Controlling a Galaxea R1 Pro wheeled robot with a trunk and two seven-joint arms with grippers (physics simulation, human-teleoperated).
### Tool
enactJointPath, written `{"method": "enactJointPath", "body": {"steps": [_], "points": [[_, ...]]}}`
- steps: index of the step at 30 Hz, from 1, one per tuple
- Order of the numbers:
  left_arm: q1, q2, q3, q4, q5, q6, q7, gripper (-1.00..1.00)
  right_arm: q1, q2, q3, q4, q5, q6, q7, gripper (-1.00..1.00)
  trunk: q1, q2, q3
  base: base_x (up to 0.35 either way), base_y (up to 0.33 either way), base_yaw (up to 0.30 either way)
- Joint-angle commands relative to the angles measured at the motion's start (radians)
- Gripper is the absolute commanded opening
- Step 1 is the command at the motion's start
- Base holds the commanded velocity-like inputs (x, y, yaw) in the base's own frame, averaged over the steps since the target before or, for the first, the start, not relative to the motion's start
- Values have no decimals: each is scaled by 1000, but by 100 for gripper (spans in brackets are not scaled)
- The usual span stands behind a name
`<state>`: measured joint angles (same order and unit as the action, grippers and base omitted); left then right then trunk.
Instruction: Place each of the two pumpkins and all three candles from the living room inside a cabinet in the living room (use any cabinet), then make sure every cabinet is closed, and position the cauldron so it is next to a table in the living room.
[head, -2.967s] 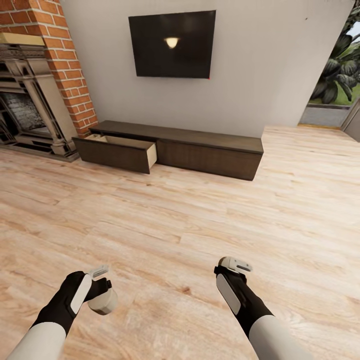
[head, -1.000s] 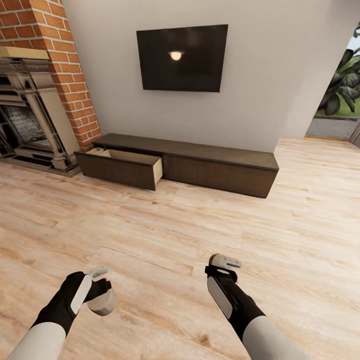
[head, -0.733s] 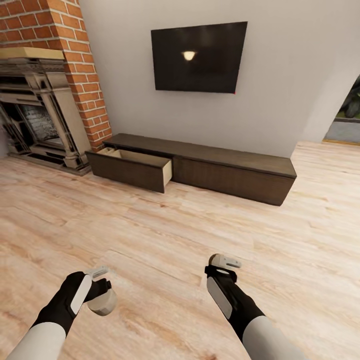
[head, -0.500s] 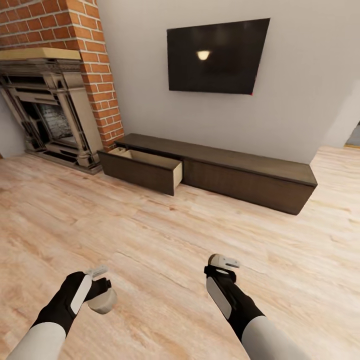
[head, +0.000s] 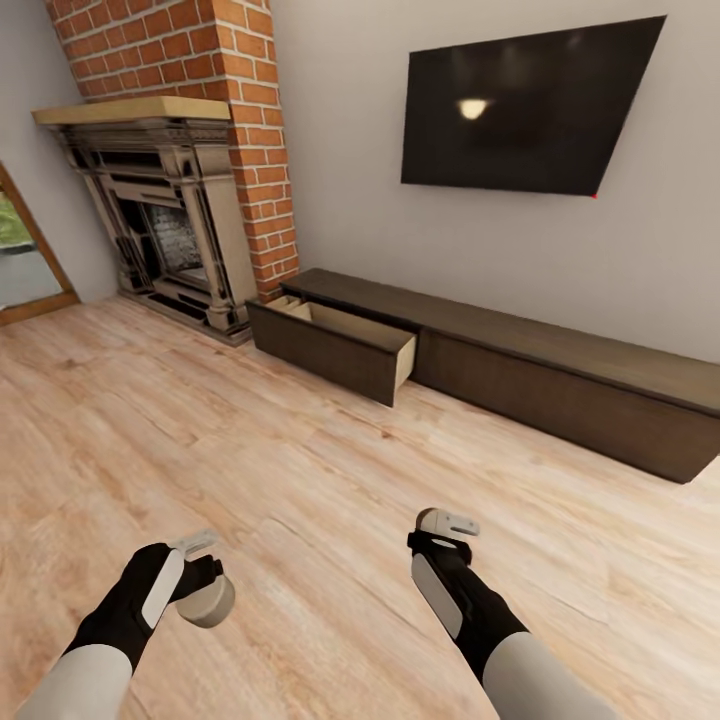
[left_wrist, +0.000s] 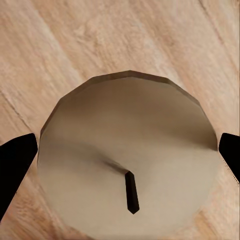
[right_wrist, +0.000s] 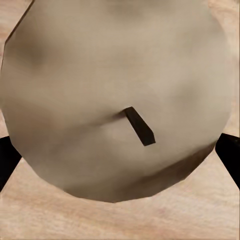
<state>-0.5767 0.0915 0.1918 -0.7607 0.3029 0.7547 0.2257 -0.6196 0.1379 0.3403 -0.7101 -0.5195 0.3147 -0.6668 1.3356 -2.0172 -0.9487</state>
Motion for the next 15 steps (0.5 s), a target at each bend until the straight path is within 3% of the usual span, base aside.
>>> {"method": "enactJointPath", "body": {"steps": [1, 15], "points": [[0, 0, 0, 0, -1, 0, 0, -100, 0, 0, 0, 0, 3, 0, -1, -100, 0, 0, 0, 303, 1, 292], [0, 1, 0, 1, -1, 0, 1, -100, 0, 0, 0, 0, 3, 3, -2, -100, 0, 0, 0, 196, 0, 292]]}}
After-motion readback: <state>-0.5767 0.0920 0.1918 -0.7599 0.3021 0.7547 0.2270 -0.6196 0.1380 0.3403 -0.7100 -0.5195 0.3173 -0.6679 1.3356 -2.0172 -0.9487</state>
